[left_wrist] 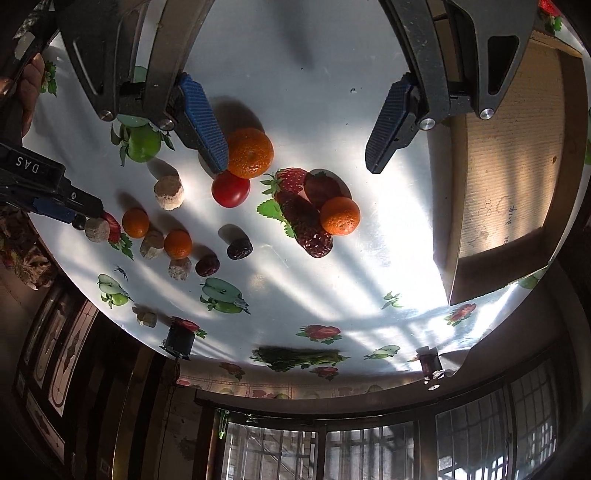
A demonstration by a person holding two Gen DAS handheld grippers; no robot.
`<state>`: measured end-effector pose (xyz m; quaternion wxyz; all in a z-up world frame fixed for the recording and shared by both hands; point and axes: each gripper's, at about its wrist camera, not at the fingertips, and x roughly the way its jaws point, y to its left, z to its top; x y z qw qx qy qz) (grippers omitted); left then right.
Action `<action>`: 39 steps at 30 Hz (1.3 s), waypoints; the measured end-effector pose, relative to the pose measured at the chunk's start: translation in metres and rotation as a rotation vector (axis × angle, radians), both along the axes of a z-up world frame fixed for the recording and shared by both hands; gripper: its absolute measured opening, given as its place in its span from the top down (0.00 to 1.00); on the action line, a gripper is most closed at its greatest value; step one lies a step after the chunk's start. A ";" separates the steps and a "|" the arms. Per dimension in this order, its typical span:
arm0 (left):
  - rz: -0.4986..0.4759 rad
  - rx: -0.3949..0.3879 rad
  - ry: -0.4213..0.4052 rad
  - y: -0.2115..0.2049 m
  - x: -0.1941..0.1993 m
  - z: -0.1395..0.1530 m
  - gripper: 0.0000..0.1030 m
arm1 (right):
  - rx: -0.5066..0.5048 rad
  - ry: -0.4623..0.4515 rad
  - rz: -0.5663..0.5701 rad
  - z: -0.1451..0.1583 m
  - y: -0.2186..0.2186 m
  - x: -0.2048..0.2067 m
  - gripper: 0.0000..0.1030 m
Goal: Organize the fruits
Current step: 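Close the left gripper on an orange while the right gripper grasps another orange, then carry both held oranges over the cardboard box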
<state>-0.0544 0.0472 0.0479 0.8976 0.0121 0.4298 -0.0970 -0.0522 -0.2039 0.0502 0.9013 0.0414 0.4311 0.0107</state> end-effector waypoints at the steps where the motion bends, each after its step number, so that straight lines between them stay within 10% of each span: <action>1: -0.007 0.003 0.009 -0.004 0.002 -0.003 0.26 | 0.012 0.016 0.014 -0.003 0.001 0.006 0.26; 11: -0.052 -0.016 0.106 -0.018 0.020 -0.023 0.27 | 0.027 0.087 0.082 -0.022 0.019 0.046 0.30; 16: -0.070 -0.036 0.164 -0.026 0.028 -0.032 0.46 | 0.034 0.101 0.081 -0.028 0.020 0.052 0.38; 25: -0.070 -0.004 0.118 -0.033 0.023 -0.031 0.68 | -0.005 0.103 0.072 -0.035 0.025 0.055 0.65; 39: 0.073 -0.104 -0.002 0.049 -0.021 0.025 0.68 | 0.078 -0.009 0.156 0.024 0.060 0.001 0.66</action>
